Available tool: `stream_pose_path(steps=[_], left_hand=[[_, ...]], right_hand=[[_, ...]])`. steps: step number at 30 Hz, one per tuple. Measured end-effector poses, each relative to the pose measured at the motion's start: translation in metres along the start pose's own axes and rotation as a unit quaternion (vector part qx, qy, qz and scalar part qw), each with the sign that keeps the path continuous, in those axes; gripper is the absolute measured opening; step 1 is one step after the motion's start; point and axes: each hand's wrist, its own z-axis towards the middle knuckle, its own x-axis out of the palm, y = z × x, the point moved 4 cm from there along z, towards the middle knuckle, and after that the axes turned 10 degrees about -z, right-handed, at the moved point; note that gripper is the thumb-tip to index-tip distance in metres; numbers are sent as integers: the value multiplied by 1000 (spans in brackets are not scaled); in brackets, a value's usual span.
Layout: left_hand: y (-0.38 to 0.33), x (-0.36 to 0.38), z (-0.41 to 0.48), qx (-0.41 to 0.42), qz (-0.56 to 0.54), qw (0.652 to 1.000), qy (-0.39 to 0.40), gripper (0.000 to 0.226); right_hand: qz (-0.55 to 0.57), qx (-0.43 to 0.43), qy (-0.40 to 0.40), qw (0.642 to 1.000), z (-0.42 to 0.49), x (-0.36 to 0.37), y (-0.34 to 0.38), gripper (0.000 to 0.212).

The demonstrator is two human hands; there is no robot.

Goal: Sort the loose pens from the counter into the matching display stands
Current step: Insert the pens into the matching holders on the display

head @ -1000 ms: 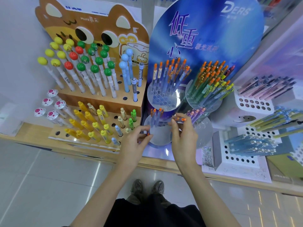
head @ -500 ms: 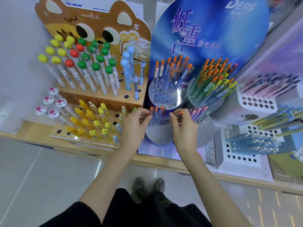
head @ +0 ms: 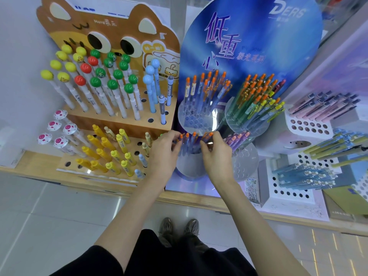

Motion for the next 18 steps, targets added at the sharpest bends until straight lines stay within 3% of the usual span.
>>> stream_pose_path(steps=[10,16,18], left_hand=[[-2,-3,3,-5,10,1000,26,18],[-1,-4,2,-4,11,1000,-2,15],[-1,-4,2,-5,9,1000,-6,13]], right_hand=[[-123,-30,5,992,5,9,-3,18],[-61,-6,26,998,8,5,-6,16],[-12,9,27,1000,6,3,-3,25]])
